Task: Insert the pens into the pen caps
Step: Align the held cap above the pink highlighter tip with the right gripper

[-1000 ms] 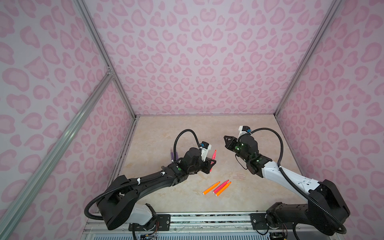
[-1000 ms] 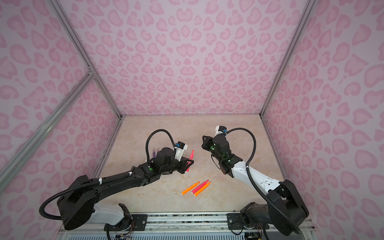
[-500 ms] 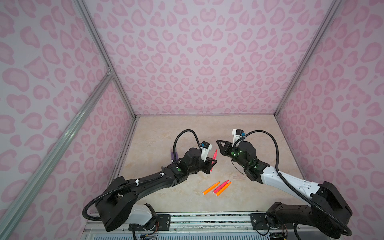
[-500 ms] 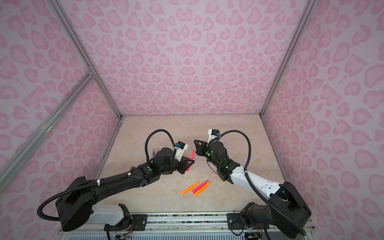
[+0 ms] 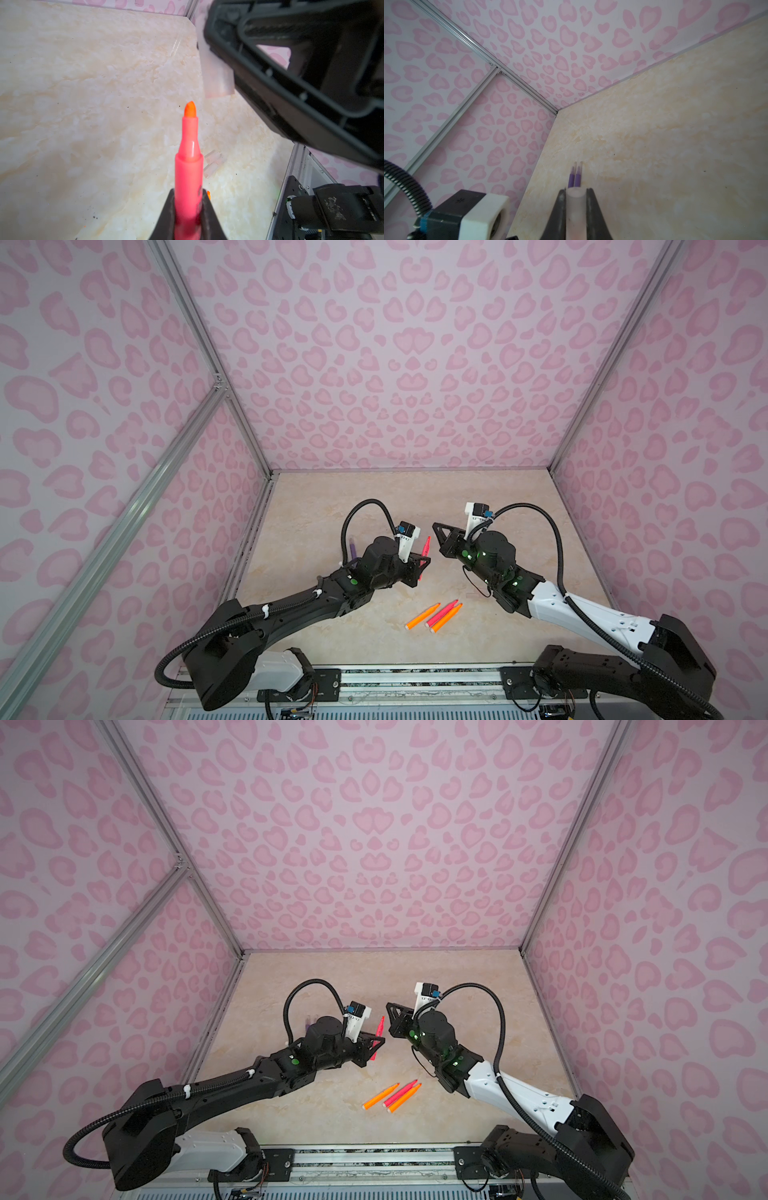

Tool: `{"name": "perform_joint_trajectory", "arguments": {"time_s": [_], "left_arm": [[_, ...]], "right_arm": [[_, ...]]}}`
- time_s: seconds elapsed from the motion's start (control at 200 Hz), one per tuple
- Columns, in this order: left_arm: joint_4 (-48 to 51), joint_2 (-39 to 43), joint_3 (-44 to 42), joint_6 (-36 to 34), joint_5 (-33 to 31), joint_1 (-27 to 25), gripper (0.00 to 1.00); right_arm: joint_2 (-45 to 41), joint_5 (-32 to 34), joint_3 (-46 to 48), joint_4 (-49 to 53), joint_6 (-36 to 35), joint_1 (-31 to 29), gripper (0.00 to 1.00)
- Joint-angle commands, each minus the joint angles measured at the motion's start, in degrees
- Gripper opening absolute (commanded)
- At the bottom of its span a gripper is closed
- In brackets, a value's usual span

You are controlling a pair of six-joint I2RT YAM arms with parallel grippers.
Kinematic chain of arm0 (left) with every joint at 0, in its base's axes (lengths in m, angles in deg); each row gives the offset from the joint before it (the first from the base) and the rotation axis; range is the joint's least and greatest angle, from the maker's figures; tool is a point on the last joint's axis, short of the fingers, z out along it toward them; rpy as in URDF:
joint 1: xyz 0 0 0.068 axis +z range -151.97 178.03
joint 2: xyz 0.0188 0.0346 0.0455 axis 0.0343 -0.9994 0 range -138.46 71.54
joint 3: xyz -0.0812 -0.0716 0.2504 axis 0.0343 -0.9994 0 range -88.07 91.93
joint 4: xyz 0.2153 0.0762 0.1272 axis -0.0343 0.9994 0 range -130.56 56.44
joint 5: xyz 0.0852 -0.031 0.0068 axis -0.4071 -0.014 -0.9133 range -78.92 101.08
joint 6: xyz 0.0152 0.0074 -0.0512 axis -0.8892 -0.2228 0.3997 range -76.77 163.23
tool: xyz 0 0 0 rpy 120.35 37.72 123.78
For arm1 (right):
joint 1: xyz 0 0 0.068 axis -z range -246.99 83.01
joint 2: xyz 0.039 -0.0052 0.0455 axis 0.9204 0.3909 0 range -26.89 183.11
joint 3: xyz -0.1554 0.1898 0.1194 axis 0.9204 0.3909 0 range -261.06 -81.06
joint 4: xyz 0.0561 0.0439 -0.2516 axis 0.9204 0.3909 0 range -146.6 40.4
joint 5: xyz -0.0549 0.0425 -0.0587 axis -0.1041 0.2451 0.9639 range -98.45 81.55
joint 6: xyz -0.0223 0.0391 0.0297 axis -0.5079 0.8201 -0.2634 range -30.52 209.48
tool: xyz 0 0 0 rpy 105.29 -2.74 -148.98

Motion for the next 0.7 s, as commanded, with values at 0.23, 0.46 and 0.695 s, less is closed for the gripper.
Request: {"name": "perform_joint_trajectory", "arguments": {"time_s": [0.23, 0.46, 0.695], "left_arm": [[-1.2, -0.7, 0.3, -0.3, 0.6, 0.0, 0.03], [-1.2, -0.7, 0.3, -0.3, 0.4, -0.1, 0.03], [-1.0, -0.8, 0.4, -0.3, 0.1, -0.1, 0.03]], "right_arm": [[2.0, 2.1, -1.5, 0.5, -1.6, -1.9, 0.00], [3.4, 2.7, -2.5, 0.9, -1.9, -2.1, 0.00], [4.3, 3.4, -3.0, 1.4, -1.9, -2.2, 0.00]]}}
